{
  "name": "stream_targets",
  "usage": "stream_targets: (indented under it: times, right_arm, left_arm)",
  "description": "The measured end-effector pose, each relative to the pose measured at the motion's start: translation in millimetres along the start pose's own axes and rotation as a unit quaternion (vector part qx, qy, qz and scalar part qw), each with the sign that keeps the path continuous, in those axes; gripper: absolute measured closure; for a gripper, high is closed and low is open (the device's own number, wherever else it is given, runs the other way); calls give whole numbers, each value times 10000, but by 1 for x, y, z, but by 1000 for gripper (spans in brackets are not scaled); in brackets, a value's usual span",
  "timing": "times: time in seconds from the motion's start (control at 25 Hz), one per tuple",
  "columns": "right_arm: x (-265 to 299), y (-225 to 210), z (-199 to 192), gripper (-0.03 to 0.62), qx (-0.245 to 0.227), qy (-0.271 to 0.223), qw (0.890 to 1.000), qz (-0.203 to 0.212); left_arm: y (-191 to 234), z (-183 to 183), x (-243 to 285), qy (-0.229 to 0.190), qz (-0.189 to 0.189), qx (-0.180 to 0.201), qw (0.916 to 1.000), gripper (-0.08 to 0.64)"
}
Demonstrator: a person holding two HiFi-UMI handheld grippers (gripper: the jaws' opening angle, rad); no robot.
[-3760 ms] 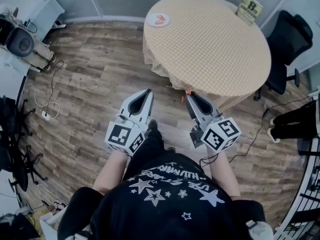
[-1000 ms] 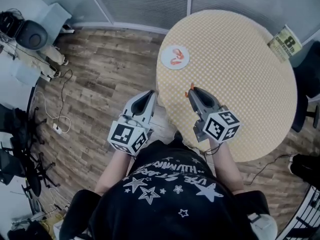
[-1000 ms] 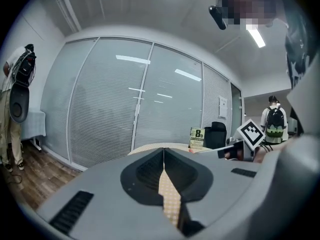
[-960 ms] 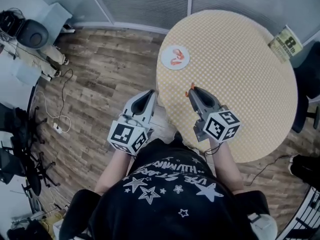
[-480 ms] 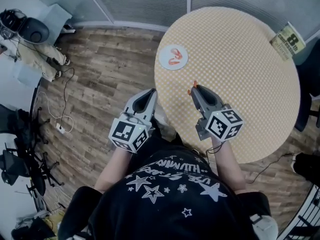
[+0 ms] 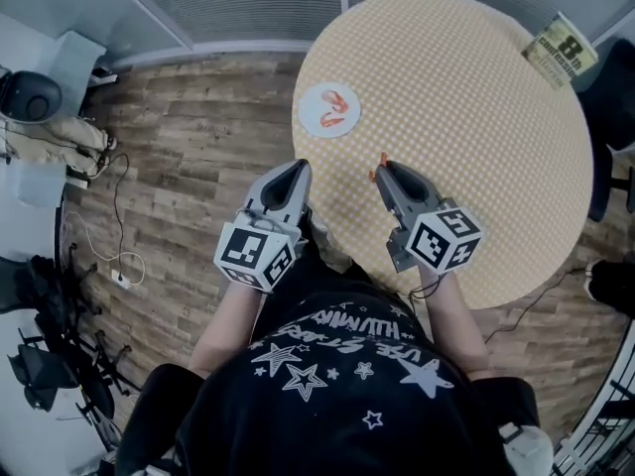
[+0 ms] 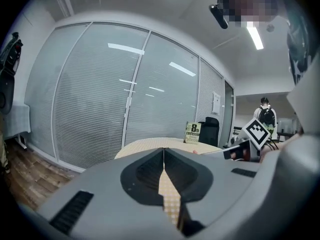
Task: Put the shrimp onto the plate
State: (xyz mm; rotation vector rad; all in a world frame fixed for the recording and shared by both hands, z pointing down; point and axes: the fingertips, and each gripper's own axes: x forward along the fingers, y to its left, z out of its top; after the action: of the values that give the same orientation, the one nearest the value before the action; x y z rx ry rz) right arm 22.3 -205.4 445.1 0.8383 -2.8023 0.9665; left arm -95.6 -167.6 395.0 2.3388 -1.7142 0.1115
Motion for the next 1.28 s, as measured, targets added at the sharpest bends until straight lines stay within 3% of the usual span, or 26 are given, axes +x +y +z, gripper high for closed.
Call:
stream_targets:
  times: [0.44,0.88,1.28]
  right_arm:
    - [81,9,8,520,125,38,9986,-514]
    - [164,6,8,520,26,247,9954,-923]
    - [218,-25,-21,520,-167,807,9818,-1710]
  left_arm:
    - [77,6,34,226,-650,-65,9976,551]
    - [168,2,61,365,-888,39,9954,551]
    - [214,-18,88,703,-1294,48,9891,551]
